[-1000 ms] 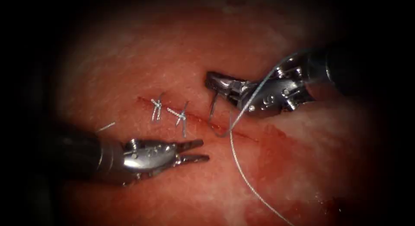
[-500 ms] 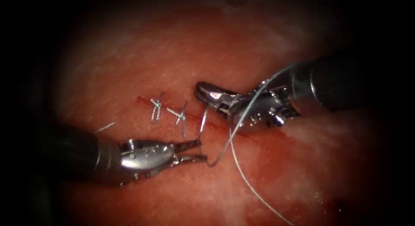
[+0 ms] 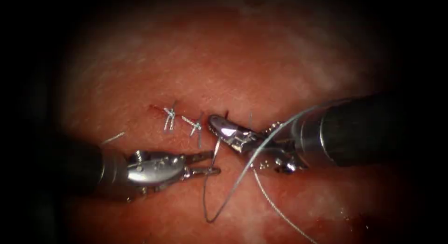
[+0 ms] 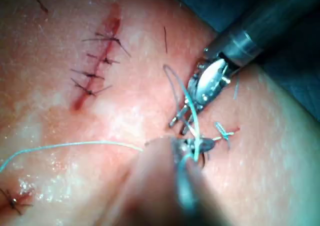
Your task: Wound Closure
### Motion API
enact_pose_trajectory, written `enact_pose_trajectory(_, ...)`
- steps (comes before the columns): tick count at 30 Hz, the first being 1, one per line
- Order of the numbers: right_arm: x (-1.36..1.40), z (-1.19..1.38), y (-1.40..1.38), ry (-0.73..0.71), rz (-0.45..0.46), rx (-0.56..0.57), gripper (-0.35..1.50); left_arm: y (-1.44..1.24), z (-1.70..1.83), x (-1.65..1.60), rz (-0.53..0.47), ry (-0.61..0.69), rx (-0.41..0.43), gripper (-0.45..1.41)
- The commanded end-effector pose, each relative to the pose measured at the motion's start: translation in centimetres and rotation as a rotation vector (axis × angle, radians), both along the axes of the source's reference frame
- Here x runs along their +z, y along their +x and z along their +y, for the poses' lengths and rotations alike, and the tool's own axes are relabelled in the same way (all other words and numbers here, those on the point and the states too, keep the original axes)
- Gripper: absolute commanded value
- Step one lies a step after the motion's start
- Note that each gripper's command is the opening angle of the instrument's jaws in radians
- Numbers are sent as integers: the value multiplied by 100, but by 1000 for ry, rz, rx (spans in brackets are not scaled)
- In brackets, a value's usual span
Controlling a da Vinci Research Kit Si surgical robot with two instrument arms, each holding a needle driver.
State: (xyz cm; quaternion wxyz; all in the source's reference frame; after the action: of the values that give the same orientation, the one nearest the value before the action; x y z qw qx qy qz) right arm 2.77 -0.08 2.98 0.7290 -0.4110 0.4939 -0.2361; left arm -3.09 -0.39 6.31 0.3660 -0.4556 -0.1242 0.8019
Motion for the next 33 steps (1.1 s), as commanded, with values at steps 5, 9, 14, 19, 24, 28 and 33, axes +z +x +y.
enact_pose_trajectory(5, 18, -16, 6, 17, 3, 0, -35, -4, -14, 6, 0, 4, 1, 2)
enact_pose_trajectory(9, 24, -18, 3, 44, 15, 3, -35, -3, -14, 7, 1, 4, 1, -1)
enact_pose_trajectory(14, 26, -21, 4, 118, 46, 6, -35, -2, -13, 7, 2, 4, 0, -1)
enact_pose_trajectory(19, 38, -22, 3, 233, 62, 13, -35, -1, -13, 7, 2, 4, -1, -3)
enact_pose_trajectory(24, 62, -21, 2, 344, 76, 22, -35, 1, -12, 8, 5, 6, 1, -5)
enact_pose_trajectory(28, 77, -24, 1, 381, 77, 18, -35, 2, -12, 8, 7, 7, 3, -6)
enact_pose_trajectory(33, 73, -24, 1, 385, 75, 16, -35, 3, -12, 8, 7, 7, 3, -6)
